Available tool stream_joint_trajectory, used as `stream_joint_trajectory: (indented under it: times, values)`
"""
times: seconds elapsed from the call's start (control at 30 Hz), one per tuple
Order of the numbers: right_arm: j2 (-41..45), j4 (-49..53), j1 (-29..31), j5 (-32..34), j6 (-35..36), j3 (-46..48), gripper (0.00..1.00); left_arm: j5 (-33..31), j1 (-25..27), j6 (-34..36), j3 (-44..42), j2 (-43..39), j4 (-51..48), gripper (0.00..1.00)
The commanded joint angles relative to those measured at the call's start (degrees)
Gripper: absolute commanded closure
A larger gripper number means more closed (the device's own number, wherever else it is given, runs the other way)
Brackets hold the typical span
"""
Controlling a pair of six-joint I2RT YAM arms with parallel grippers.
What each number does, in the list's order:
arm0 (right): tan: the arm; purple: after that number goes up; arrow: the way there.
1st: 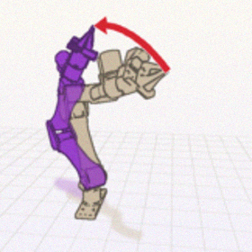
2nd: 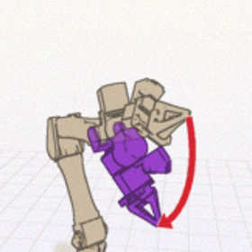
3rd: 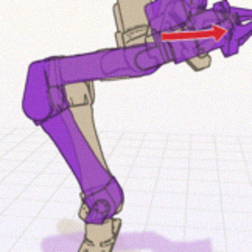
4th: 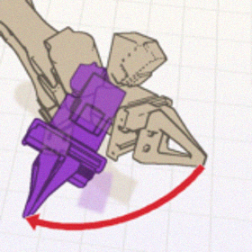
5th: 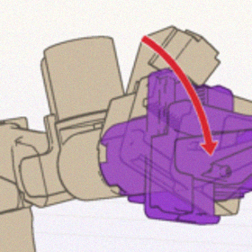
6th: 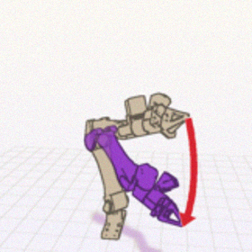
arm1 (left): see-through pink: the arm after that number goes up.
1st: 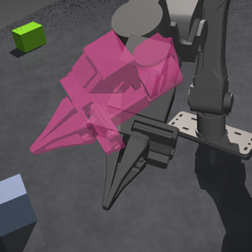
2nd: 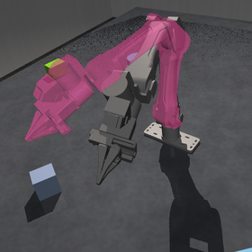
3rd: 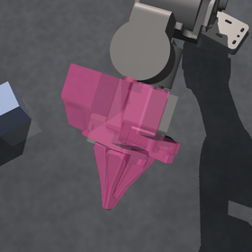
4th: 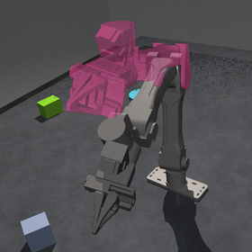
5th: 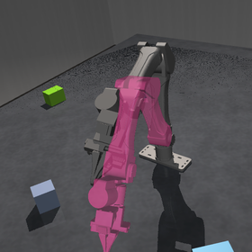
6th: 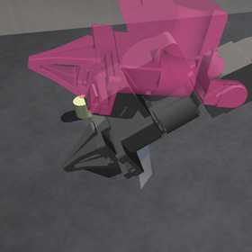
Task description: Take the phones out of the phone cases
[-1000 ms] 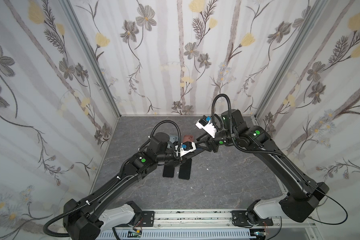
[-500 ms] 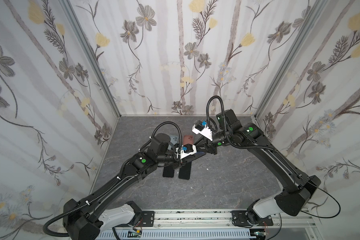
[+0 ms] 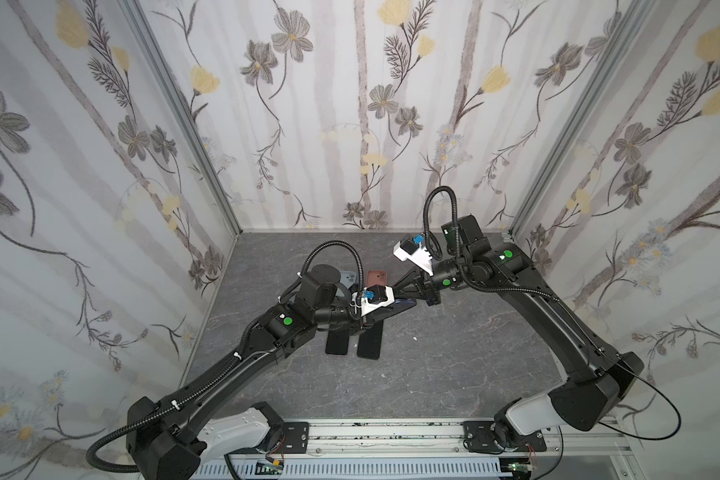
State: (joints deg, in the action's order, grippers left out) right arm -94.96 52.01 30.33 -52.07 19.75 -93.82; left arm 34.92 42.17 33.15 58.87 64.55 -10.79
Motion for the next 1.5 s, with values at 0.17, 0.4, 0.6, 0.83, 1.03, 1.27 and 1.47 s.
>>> stream_joint_trajectory:
  times: [0.17, 0.4, 0.6, 0.83, 1.03, 1.27, 1.47]
  values:
    - [-2.22, -8.37, -3.8, 6.74, -10.3, 2.18, 1.0, 13.33, 1.05, -1.63, 2.44, -0.13, 7.5, 1.0]
    - [-0.05, -16.28, -5.82, 9.21, -18.03, 7.58, 1.0, 16.85, 1.16, -4.31, 3.82, 0.06, 8.7, 1.0]
    - [9.53, -28.09, -10.9, 20.6, -26.48, 19.04, 1.0, 9.57, 1.16, -9.67, 2.03, -0.75, 12.22, 1.0]
    - [21.92, -39.31, -13.66, 34.26, -33.48, 32.9, 1.0, -2.76, 1.15, -27.23, -4.28, -0.15, 26.06, 1.0]
    - [28.31, -42.22, -14.07, 40.43, -38.68, 39.15, 1.0, -12.04, 1.13, -41.38, -5.99, 3.96, 29.4, 1.0]
    - [38.91, -51.19, -16.02, 44.51, -41.06, 50.07, 1.0, -19.47, 1.25, -52.78, -7.41, 7.29, 29.35, 1.0]
    - [40.24, -43.41, -18.91, 41.21, -40.24, 49.59, 1.0, -16.68, 1.22, -61.51, -5.75, 14.04, 26.25, 1.0]
